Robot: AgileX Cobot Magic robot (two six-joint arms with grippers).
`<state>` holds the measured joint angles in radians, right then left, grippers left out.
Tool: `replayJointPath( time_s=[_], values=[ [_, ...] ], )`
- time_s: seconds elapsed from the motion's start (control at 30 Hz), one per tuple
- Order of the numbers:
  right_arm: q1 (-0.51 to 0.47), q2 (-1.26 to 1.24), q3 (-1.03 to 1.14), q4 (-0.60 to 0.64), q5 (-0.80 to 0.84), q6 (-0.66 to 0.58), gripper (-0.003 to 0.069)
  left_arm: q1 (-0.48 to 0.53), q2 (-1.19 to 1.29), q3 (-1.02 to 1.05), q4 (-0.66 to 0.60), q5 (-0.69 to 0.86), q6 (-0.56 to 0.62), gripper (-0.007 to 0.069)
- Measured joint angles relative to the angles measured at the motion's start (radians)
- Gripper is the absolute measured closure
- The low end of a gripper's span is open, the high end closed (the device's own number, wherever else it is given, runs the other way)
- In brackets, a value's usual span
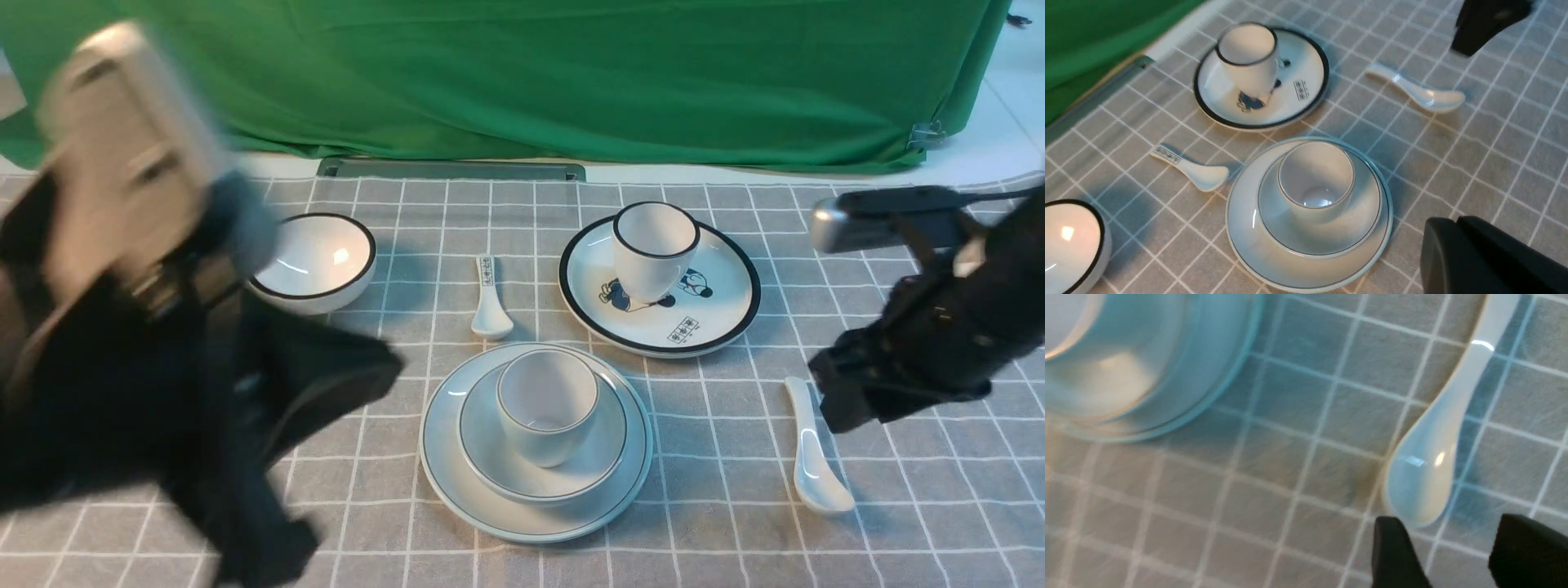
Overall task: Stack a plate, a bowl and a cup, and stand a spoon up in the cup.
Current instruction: Use the right arm to grab a blue soup spoon
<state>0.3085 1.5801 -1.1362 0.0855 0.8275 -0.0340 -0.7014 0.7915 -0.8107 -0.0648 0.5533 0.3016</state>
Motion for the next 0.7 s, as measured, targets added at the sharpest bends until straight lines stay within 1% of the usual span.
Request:
replayJointPath(
  time_s=[0.1, 0.13, 0.3, 0.7],
  values=[
    [-0.002, 0.142, -0.093, -0.073, -0.004, 0.055, 0.029, 0.0, -0.164, 0.156, -0.009, -0.141, -0.03, 0.062],
    [-0.005, 0.178, -0.119, -0.078, -0.004, 0.065, 0.029, 0.0, -0.201, 0.184, -0.011, -0.169, -0.035, 0.062],
    [-0.011, 0.311, -0.204, -0.086, -0.022, 0.105, 0.029, 0.0, -0.297, 0.229, -0.016, -0.17, -0.043, 0.062],
    [-0.026, 0.443, -0.228, -0.086, -0.066, 0.153, 0.0289, 0.0, -0.308, 0.233, -0.019, -0.146, -0.043, 0.0615]
  ],
)
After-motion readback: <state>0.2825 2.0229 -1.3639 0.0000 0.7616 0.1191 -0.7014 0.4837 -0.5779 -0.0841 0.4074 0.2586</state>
